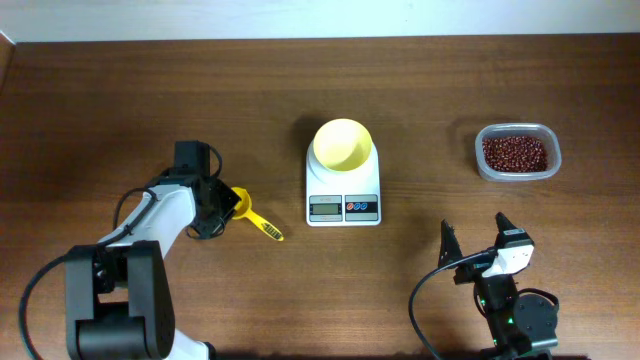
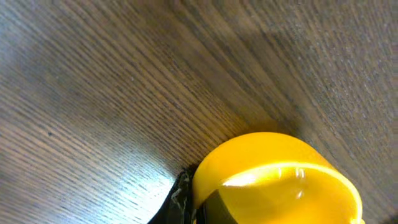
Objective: Scoop item into bowl and weigh 50g on scale
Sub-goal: 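Lift the yellow scoop with the left gripper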
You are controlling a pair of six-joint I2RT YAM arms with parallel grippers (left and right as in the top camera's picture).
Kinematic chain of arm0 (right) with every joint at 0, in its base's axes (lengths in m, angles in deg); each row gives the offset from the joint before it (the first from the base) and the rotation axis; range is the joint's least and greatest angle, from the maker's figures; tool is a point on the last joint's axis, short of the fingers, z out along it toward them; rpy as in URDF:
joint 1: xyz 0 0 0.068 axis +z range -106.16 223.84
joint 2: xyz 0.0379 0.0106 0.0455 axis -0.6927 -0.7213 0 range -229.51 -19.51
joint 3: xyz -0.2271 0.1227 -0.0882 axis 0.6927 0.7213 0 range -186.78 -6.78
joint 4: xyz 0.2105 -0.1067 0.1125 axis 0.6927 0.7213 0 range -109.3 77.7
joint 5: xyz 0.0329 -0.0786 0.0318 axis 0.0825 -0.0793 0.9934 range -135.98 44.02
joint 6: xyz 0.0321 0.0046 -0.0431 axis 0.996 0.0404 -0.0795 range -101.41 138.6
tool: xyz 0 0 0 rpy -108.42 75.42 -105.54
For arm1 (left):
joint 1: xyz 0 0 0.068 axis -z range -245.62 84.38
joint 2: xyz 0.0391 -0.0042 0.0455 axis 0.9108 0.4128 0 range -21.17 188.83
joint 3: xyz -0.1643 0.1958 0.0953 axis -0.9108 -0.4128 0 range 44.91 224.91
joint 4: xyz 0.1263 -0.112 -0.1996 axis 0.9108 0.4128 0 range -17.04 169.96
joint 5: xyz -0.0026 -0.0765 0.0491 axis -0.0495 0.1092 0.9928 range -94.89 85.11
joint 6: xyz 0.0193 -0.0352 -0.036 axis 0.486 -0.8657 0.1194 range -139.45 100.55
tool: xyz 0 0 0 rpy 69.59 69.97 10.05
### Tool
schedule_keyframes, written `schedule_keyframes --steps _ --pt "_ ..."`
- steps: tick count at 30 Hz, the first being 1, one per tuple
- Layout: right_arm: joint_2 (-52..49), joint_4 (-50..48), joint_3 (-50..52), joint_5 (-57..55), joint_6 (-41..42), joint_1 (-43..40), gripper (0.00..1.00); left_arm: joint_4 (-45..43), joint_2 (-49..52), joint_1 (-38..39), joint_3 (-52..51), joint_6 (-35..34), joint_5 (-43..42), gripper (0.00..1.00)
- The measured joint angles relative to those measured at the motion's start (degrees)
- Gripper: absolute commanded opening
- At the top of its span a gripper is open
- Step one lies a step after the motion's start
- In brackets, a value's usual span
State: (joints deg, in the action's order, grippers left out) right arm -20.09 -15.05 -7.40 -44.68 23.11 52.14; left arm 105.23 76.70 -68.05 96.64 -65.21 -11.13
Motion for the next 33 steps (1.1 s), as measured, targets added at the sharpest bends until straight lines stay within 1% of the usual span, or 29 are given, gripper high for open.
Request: schedule_keyframes --steps 11,14,17,19,22,26,30,32,33 --pt "0.0 0.0 0.0 0.0 0.0 0.0 0.99 0.0 0.0 0.0 0.0 0.0 0.0 0.00" --pt "0.0 0.0 0.0 0.0 0.0 0.0 0.99 1.2 -1.2 0.0 0.0 0.0 0.0 0.00" --pt "0.0 0.0 0.0 0.0 0.0 0.0 0.99 2.0 -9.3 0.0 -0.1 -0.9 0.0 0.00" --pt "0.0 0.0 0.0 0.0 0.0 0.0 0.99 2.1 -17.4 0.0 -0.1 -3.5 -0.3 0.00" --pt "0.0 0.0 0.0 0.0 0.0 0.0 0.99 2.2 -24.0 0.0 -0.1 -7.1 -0.3 0.00" --pt "0.0 0.0 0.0 0.0 0.0 0.0 0.99 2.4 -26.2 0.0 -0.1 -9.5 -0.4 0.00" --pt "0.0 0.0 0.0 0.0 0.1 0.0 0.99 2.6 -26.2 0.0 -0.1 -9.8 -0.4 0.00" --pt "0.0 -0.5 0.0 1.4 0.9 0.0 0.99 2.6 -26.2 0.0 -0.1 -9.8 -0.4 0.00" --pt "0.0 -1.9 0.0 4.3 1.4 0.0 0.99 2.6 -26.2 0.0 -0.1 -9.8 -0.4 0.00"
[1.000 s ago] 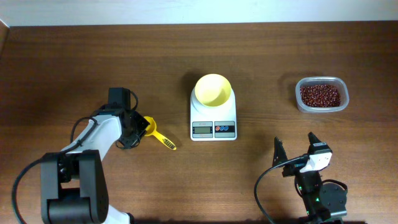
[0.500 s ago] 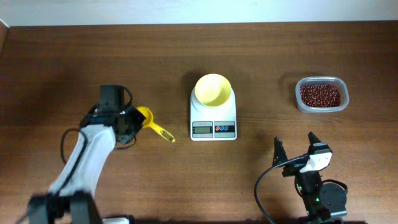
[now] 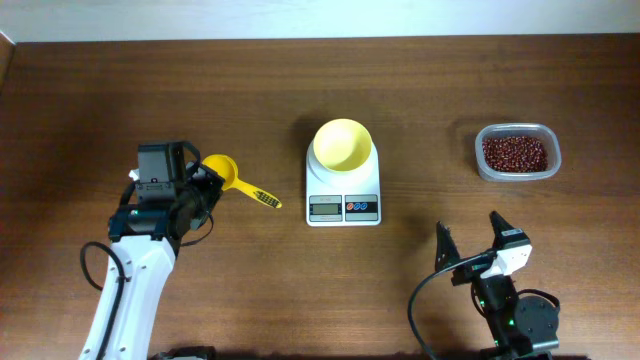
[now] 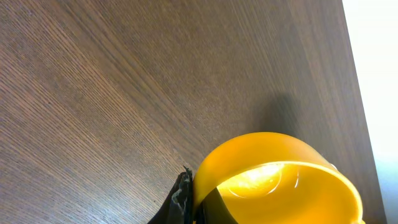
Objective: Scoop item into bowl and weigh 50g on scale
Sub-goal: 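Lift the yellow scoop with the left gripper, then bring the right gripper to the scoop held by the left gripper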
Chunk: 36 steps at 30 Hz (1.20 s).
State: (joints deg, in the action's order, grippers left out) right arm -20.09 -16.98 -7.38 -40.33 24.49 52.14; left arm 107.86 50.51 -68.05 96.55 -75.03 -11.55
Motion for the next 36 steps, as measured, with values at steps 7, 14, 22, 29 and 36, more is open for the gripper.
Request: schedule_keyframes --steps 7,14,22,29,36 --pt "0.0 -7.0 0.0 5.0 6.0 0.0 0.99 0.0 0.0 0.0 0.0 0.0 0.0 0.00" --pt "-2.6 0.0 -6.8 7.2 12.2 0.0 0.99 0.3 0.0 0.0 0.0 -1.1 0.0 0.00" --pt "-33.2 0.6 -22.4 24.7 20.6 0.0 0.99 0.9 -0.1 0.0 0.0 -6.3 -1.6 0.00" --pt "-59.9 -13.7 -28.9 45.2 32.0 0.0 0.99 0.8 -0.2 1.2 -0.1 -11.4 -6.0 0.00" --pt "-74.3 -25.0 -28.9 48.2 35.6 5.1 0.99 -1.6 -0.2 8.6 -0.1 -19.8 -6.9 0.00"
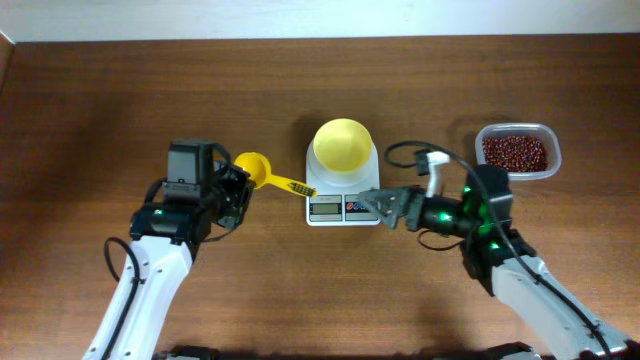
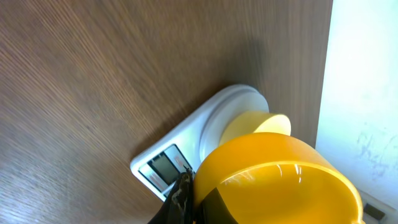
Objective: Scoop item into bowl and weigh 50g on scale
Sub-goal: 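Bring the right gripper to the scoop held by the left gripper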
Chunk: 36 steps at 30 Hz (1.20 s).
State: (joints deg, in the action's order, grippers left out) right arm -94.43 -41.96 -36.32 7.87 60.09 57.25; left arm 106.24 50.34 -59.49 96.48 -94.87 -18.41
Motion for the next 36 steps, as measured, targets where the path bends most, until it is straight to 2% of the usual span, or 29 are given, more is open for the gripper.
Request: schedule_keyframes --steps 2,6,7,10,14,16,24,26,36 --pt "-1.0 -4.7 0.0 -1.4 -0.1 4.7 0.96 -0.2 0.0 2.6 0.0 -4.0 0.0 0.00" --pt "-1.2 -7.1 0.0 -11.4 0.1 14.4 0.78 -0.2 0.4 7.4 0.0 -6.8 0.0 0.00" --pt "-1.2 -7.3 0.0 -13.0 -0.1 15.3 0.73 -0.2 0.5 8.1 0.0 -7.0 0.0 0.00" --pt "-1.2 -7.5 0.0 -17.8 -0.1 17.3 0.66 -0.2 2.3 10.7 0.0 -7.0 0.0 0.00" --pt "-1.2 -7.4 0.0 -19.9 0.0 17.4 0.48 -0.2 3.1 12.9 0.0 -7.0 0.0 0.00" --pt "-1.2 -7.5 0.0 -20.3 -0.1 17.4 0.43 -0.2 3.1 14.1 0.0 -7.0 0.0 0.00" --pt "-1.2 -7.5 0.0 -20.5 0.1 17.4 0.31 -0.8 3.1 14.4 0.0 -7.0 -0.2 0.00" --pt "-1.2 -7.5 0.0 -20.5 0.2 17.4 0.30 -3.0 3.1 15.5 0.0 -7.0 -0.9 0.00" --pt "-1.2 -7.4 0.0 -20.4 0.1 17.4 0.25 -1.8 3.1 17.2 0.0 -7.8 -1.0 0.00"
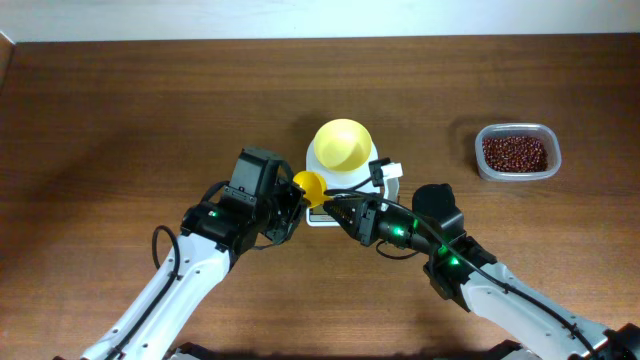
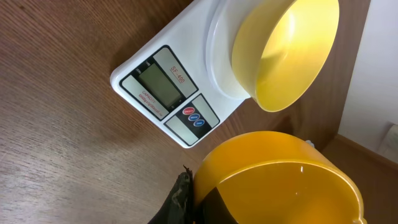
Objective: Scoop item into bowl and weigh 50g on scale
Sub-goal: 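Bring the right gripper to the scoop held by the left gripper, then grasp the scoop with the right gripper, release left, carry right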
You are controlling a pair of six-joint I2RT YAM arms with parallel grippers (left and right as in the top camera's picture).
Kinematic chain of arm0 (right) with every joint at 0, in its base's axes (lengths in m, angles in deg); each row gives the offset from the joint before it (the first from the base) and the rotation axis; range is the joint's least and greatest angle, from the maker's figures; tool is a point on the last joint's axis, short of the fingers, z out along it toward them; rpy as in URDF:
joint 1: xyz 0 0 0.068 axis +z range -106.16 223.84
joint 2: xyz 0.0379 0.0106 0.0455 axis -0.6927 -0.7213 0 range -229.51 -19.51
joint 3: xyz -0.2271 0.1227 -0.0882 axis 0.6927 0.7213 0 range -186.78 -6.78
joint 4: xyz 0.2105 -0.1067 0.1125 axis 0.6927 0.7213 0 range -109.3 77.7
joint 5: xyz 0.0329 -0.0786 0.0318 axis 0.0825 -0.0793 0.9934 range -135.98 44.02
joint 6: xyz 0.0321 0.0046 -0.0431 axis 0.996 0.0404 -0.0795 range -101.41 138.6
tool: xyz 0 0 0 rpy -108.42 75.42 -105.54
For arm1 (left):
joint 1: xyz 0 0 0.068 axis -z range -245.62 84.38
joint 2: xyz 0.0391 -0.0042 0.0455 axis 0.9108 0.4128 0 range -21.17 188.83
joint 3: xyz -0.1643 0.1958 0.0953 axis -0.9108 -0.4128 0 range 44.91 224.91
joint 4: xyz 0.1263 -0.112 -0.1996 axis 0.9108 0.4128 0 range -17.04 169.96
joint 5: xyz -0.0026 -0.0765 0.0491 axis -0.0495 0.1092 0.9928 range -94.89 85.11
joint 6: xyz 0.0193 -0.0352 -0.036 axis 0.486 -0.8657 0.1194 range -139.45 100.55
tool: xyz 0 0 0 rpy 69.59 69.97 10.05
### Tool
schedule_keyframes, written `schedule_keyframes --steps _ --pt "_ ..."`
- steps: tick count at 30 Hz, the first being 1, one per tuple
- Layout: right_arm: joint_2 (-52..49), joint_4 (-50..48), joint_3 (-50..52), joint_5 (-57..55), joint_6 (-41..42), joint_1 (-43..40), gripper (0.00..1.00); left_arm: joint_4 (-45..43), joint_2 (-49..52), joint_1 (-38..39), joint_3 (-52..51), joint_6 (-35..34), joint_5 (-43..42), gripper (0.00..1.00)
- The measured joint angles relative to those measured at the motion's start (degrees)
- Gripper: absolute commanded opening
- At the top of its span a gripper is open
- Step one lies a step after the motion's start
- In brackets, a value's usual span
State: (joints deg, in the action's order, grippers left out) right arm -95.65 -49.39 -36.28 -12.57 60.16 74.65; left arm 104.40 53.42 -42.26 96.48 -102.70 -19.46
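My left gripper (image 1: 292, 198) is shut on the rim of the yellow scoop (image 1: 308, 185), holding it in the air at the front left corner of the white scale (image 1: 322, 172). The empty scoop cup (image 2: 280, 183) fills the lower left wrist view, with one dark finger (image 2: 180, 198) pressed to its side. An empty yellow bowl (image 1: 343, 143) sits on the scale. My right gripper (image 1: 343, 212) is over the scale's front, right at the scoop's handle; its jaw state is unclear. Red beans fill a clear container (image 1: 517, 152).
The scale's display and buttons (image 2: 168, 93) face the front edge, partly covered in the overhead view by the right gripper. The bean container stands at the right, well apart from the scale. The wall edge runs along the table's back.
My left gripper carried the scoop right, from left of the scale to its front left corner. The right gripper moved left from the scale's right front to the scoop's handle.
My left gripper was shut on the scoop's cup lying on the table at the left, the right arm parked at the front. The scoop was then lifted and brought toward the scale. The right arm came out, and both grippers now meet at the scale's front.
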Motion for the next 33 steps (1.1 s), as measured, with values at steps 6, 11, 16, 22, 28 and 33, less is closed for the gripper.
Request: schedule_keyframes --steps 6,11,16,22,28,33 --pt "0.0 0.0 0.0 0.0 0.0 0.0 0.25 1.3 0.0 0.0 0.0 -0.4 0.1 0.00" --pt "0.0 0.1 0.0 0.0 0.0 0.0 0.18 1.5 0.0 0.0 0.0 -0.4 0.2 0.00" --pt "0.0 0.2 0.0 0.0 0.1 0.0 0.09 1.6 0.0 0.0 0.0 -0.4 0.2 0.00" --pt "0.0 0.4 0.0 -0.3 0.1 0.0 0.04 1.6 0.0 0.0 0.0 -0.4 0.2 0.10" --pt "0.0 1.2 0.0 -0.4 0.0 0.0 0.04 2.0 0.0 0.2 0.0 -0.1 0.2 0.39" --pt "0.0 1.3 0.0 -0.4 0.0 0.0 0.04 1.9 0.0 0.2 0.0 0.5 0.4 0.53"
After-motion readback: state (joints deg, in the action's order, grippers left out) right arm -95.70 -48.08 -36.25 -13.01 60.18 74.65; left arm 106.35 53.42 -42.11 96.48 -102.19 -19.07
